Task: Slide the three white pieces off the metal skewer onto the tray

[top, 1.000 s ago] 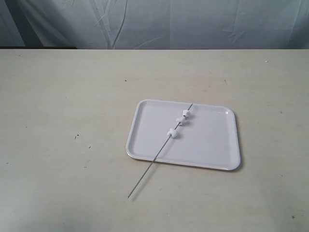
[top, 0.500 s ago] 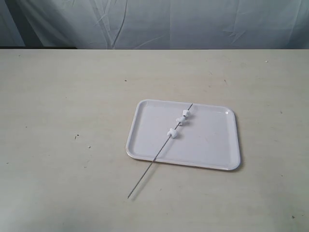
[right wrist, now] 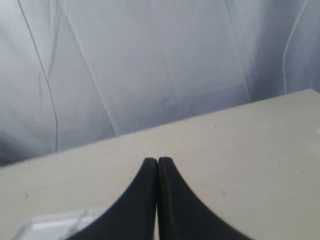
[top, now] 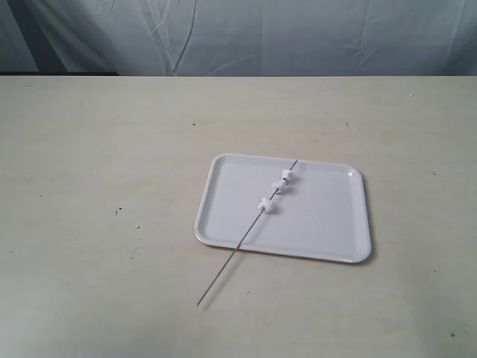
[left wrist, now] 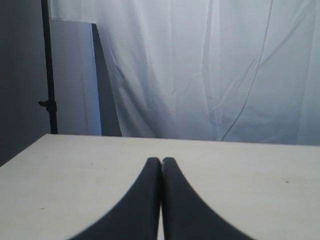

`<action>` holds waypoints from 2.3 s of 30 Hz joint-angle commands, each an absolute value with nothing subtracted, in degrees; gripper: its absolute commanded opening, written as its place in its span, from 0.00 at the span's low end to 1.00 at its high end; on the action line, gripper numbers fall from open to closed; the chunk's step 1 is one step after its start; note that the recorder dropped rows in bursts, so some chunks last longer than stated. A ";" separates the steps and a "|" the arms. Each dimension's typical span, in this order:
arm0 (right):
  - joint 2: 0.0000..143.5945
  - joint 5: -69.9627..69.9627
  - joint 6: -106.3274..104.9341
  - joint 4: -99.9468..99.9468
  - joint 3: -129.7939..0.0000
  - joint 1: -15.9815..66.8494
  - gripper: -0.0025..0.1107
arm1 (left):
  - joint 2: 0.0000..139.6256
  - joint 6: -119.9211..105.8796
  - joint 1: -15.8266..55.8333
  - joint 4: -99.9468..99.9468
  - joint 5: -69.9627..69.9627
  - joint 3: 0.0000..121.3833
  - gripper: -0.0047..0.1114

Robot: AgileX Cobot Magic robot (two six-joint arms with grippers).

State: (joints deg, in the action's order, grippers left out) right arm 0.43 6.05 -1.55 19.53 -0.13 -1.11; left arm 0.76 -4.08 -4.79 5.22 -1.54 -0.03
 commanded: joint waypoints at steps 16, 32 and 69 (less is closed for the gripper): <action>0.00 -17.10 -0.93 30.80 0.00 -1.13 0.02 | 0.41 3.48 -5.02 3.37 24.53 0.00 0.04; 14.86 21.78 -7.83 25.21 -17.43 -1.13 0.02 | 23.53 -42.95 -5.02 42.92 -35.35 20.80 0.04; 64.99 30.00 -36.29 43.59 -31.24 8.09 0.16 | 81.56 -66.76 5.32 72.82 -50.66 34.27 0.04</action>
State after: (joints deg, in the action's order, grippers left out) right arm 63.74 30.53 -32.43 40.18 -30.84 7.92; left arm 79.33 -66.24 2.25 70.28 -52.36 32.88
